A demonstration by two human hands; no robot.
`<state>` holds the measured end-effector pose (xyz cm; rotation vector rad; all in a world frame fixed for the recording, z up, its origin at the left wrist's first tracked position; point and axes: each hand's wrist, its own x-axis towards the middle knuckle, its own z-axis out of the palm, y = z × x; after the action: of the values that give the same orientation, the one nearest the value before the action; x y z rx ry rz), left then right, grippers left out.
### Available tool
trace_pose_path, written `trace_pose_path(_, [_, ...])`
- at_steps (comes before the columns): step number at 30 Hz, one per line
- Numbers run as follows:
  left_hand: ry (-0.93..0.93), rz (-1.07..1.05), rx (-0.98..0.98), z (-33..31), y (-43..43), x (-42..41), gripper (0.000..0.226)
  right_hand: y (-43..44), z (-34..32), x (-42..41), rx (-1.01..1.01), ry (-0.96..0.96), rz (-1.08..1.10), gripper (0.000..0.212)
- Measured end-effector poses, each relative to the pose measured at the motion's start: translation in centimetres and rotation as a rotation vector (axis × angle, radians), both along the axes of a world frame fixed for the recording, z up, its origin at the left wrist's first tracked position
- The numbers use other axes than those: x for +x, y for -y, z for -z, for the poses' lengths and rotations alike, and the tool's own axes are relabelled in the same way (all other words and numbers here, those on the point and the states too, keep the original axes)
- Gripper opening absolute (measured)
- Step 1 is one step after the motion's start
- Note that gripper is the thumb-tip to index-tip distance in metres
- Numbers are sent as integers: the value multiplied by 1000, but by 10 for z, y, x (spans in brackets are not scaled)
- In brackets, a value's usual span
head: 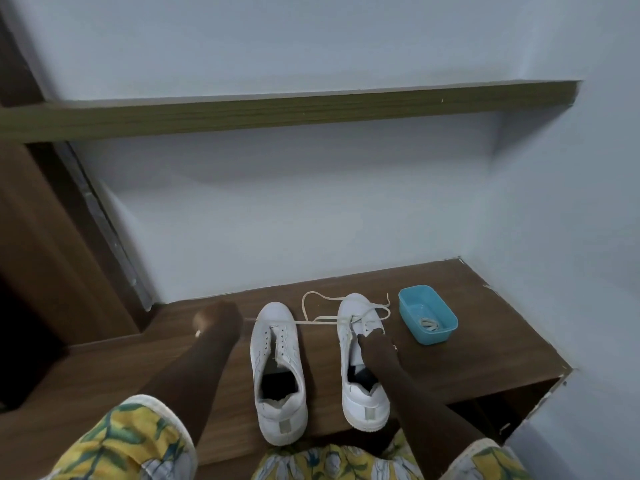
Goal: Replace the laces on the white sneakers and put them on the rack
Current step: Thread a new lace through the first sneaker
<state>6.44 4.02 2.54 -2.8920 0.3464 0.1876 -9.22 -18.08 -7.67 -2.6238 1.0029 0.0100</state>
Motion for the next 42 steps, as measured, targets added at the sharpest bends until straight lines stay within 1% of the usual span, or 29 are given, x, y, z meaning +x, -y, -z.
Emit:
trace_pose_path(2, [-40,-54,6,3,2,-1,35,-1,3,0,-39,-35,-14,49])
trace_pose_path(3, [-43,-40,11,5,8,-4,37,-2,5,0,-53,-50,-21,51])
trace_pose_path(5, [-3,75,40,9,27,-12,40,-2,10,1,-60,-75,-27,57])
trace_pose_path(8, [53,348,-17,19,65,-29,36,-1,12,3,-74,-123,-71,50])
trace_pose_path(10, [3,455,-68,30,92,-41,37,0,13,4,-119,-152,-99,51])
trace_pose_path(12, [-63,502,-110,42,113,-53,35,4,22,7,-154,-175,-149,60])
trace_pose_path(13, [-93,492,-161,48,121,-58,34,6,27,10,-159,-200,-165,63])
trace_pose_path(14, [-135,472,-234,55,126,-62,33,7,29,15,-192,-224,-173,57])
trace_pose_path(15, [-187,434,-303,60,129,-65,32,14,44,21,-211,-282,-162,46])
trace_pose_path(16, [-230,399,-370,65,132,-66,31,18,52,24,-210,-279,-136,38])
trace_pose_path(17, [-258,363,-428,69,133,-66,30,22,60,27,-212,-253,-138,36])
trace_pose_path(18, [-267,325,-482,71,132,-67,30,24,61,29,-148,-244,-129,42])
trace_pose_path(19, [-265,292,-524,69,131,-67,29,23,60,28,-171,-163,-100,52])
trace_pose_path(20, [-247,272,-548,69,130,-66,29,20,53,27,-202,-55,-74,57])
trace_pose_path(21, [-226,251,-552,66,129,-65,29,21,59,28,-257,18,-122,57])
trace_pose_path(23, [-185,194,-518,62,125,-61,28,18,59,28,-283,25,-183,55])
trace_pose_path(24, [-156,158,-501,62,122,-58,28,16,54,26,-225,6,-157,56])
trace_pose_path(26, [-121,89,-475,60,110,-50,30,12,32,17,4,-204,-35,68])
trace_pose_path(27, [-106,65,-474,60,103,-45,31,12,28,16,64,-156,-26,71])
trace_pose_path(28, [-101,51,-472,58,94,-40,30,10,28,13,109,-115,-2,68])
trace_pose_path(29, [-111,26,-491,57,86,-34,30,6,23,11,200,-80,27,63])
trace_pose_path(30, [-127,-10,-534,53,77,-30,30,3,16,10,282,-73,68,64])
trace_pose_path(31, [-110,-55,-553,49,70,-26,30,3,12,9,345,-38,113,66])
trace_pose_path(32, [-72,-92,-526,46,62,-21,30,3,8,9,372,-7,122,66])
trace_pose_path(35, [39,-186,-526,39,45,-15,32,3,9,8,319,1,90,66])
trace_pose_path(37, [103,-155,-455,39,37,-10,30,3,9,8,351,17,118,66])
trace_pose_path(38, [142,-140,-425,40,36,-7,28,3,8,7,324,14,101,65])
trace_pose_path(40, [212,-122,-447,41,35,-7,26,4,6,6,293,16,58,64])
trace_pose_path(42, [290,-105,-537,41,38,-11,25,6,6,6,338,21,56,64])
